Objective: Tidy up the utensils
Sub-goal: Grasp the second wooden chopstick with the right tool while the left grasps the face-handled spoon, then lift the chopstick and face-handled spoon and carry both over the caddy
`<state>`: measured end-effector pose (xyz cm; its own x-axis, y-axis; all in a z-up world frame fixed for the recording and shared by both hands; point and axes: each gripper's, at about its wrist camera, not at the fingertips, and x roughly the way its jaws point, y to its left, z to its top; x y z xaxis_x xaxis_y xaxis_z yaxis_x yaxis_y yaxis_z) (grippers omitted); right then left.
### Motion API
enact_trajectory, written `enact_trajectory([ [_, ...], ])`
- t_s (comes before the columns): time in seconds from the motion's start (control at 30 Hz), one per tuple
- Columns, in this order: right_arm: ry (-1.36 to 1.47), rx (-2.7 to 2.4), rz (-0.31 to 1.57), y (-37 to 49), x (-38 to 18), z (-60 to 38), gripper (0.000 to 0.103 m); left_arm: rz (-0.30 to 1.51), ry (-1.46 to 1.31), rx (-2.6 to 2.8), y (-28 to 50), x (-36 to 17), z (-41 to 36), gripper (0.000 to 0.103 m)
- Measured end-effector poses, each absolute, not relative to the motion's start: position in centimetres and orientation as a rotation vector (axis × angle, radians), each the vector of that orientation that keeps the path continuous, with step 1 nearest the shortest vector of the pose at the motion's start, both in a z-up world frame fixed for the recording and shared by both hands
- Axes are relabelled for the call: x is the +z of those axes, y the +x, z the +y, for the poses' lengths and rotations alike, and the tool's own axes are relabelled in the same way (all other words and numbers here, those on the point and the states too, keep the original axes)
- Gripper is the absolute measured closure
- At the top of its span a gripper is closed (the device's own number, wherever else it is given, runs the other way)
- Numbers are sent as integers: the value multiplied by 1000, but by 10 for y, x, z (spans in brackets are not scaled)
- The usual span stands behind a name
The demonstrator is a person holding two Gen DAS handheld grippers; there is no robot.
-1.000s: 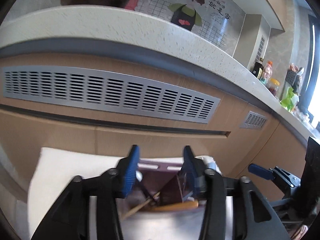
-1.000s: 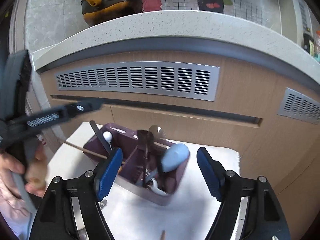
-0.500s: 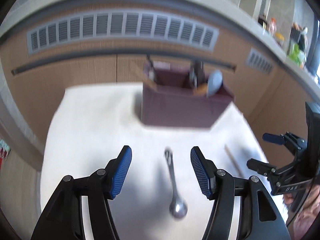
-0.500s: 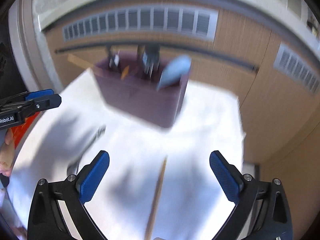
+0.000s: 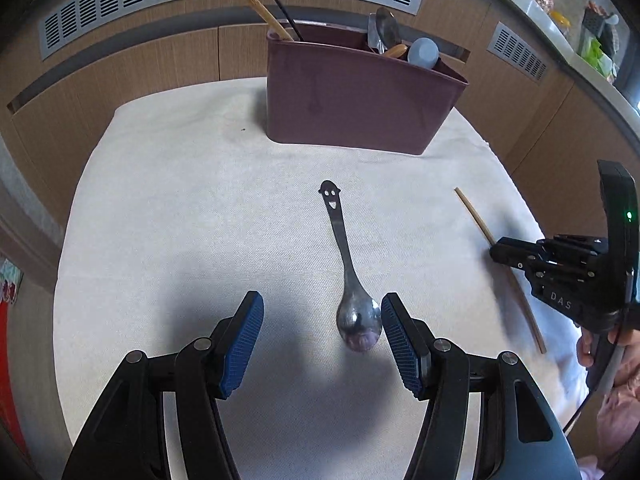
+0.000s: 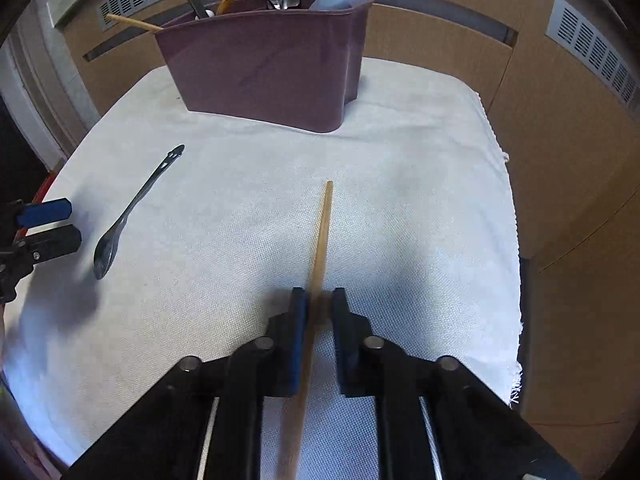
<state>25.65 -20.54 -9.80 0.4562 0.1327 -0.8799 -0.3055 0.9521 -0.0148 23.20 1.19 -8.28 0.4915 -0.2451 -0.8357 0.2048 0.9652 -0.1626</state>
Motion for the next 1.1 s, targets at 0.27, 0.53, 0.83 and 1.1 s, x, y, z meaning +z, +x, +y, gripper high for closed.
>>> enact_trajectory([
  [0.27, -70, 337, 1007, 246, -69, -215, 98, 1110, -15, -332, 267, -77, -4, 43],
  [0.53, 0, 399, 951, 232, -45, -221, 98, 1345, 91, -382, 320, -94, -37, 72],
  [0.83, 63, 402, 957, 231, -50, -228, 98, 1262, 133, -345, 323, -99, -44, 96],
  [1.1, 85, 434, 908, 222, -28, -225, 98, 934, -56, -370, 257, -31, -13, 98],
])
